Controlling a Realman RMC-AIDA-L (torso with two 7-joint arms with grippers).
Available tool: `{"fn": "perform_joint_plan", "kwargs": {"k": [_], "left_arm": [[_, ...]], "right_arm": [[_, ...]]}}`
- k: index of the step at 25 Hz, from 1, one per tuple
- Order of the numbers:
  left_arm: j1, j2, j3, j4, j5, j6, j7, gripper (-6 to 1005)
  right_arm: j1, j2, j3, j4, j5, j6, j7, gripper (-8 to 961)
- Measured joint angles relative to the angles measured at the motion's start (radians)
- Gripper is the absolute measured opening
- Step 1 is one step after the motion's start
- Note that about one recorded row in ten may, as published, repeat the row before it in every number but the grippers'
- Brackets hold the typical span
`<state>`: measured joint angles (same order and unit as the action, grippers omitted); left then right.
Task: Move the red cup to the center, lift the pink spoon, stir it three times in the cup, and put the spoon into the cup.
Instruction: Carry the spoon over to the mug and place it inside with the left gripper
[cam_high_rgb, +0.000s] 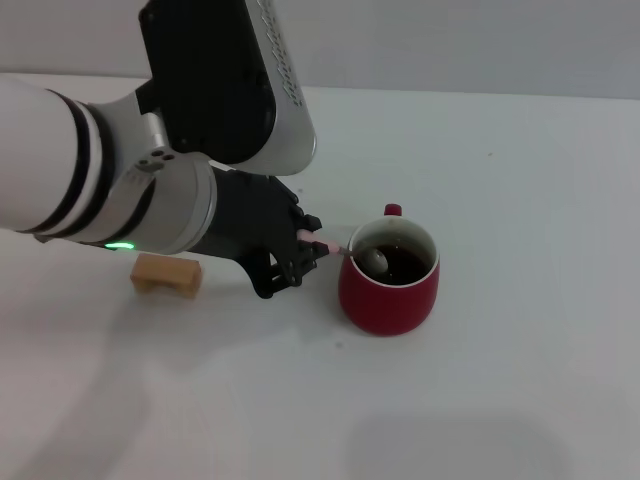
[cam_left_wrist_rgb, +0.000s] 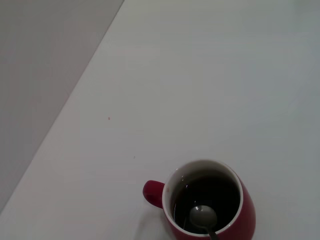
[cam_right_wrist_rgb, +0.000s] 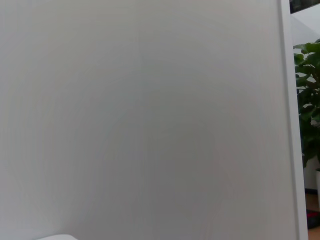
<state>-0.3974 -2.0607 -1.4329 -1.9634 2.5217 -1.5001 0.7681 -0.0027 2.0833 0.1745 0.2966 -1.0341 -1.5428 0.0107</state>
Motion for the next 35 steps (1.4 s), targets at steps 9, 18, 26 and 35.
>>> {"fn": "perform_joint_plan", "kwargs": {"k": [9, 18, 26, 35], "left_arm": [[-0.03, -0.001, 0.042, 0.11, 0.044, 0.09, 0.002, 169], [-0.062, -0.001, 0.048, 0.162, 0.046, 0.107, 0.002, 170], [-0.076, -0.003, 0.085, 0.195, 0.044, 0.136, 0.002, 170], [-0.075, -0.006, 0.147, 0.197, 0.037, 0.203, -0.002, 169]], "right_arm": [[-0.005, -0.001, -0.003, 0.002, -0.003, -0.004, 0.0, 0], [-0.008, -0.002, -0.003, 0.004, -0.003, -0.012, 0.0, -1], [-0.008, -0.002, -0.012, 0.004, -0.004, -0.014, 0.004, -1], [-0.008, -0.002, -0.035, 0.004, -0.004, -0.016, 0.006, -1]]}}
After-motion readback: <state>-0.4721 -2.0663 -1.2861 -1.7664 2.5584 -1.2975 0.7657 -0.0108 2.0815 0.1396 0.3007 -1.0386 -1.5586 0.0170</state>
